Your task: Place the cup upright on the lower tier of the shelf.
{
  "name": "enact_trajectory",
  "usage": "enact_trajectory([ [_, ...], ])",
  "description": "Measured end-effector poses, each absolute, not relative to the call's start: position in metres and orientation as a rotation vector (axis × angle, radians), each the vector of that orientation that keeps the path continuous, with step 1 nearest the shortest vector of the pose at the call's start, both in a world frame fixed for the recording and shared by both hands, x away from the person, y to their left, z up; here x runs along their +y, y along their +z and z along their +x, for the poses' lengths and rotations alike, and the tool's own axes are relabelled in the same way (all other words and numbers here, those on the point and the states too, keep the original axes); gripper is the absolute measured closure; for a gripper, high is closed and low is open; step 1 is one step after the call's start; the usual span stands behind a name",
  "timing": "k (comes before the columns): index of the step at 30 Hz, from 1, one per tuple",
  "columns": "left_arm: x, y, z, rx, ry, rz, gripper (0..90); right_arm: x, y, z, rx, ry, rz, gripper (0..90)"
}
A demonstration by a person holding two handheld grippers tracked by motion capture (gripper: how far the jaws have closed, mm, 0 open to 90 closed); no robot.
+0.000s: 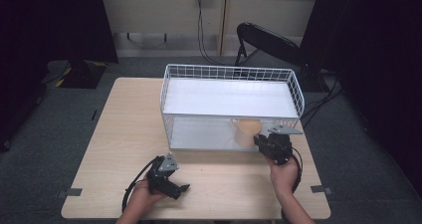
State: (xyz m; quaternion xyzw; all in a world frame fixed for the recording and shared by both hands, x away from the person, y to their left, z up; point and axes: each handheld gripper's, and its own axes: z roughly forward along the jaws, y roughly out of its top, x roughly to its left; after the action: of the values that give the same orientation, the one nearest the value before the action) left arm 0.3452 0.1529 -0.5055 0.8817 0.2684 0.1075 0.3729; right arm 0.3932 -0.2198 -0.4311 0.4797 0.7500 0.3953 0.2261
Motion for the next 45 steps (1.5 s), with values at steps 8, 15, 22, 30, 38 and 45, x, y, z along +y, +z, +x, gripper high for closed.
enact_trajectory([
  [8,0.153,-0.505,0.345,0.687,0.276,2.259,0.0,-0.221,-0.432,0.393,2.050,1.104,1.326,57.9],
  [15,0.153,-0.505,0.345,0.687,0.276,2.259,0.0,-0.226,-0.432,0.392,2.055,1.145,1.350,31.5],
  [22,0.153,-0.505,0.345,0.687,0.276,2.259,0.0,-0.227,-0.430,0.389,2.061,1.150,1.327,22.3],
  [30,0.153,-0.505,0.345,0.688,0.275,2.259,0.0,-0.228,-0.431,0.384,2.069,1.160,1.309,18.8],
  [38,0.153,-0.505,0.345,0.688,0.276,2.259,0.0,-0.230,-0.433,0.378,2.078,1.165,1.284,15.5],
  [45,0.153,-0.505,0.345,0.689,0.275,2.260,0.0,-0.229,-0.430,0.374,2.091,1.163,1.247,14.5],
])
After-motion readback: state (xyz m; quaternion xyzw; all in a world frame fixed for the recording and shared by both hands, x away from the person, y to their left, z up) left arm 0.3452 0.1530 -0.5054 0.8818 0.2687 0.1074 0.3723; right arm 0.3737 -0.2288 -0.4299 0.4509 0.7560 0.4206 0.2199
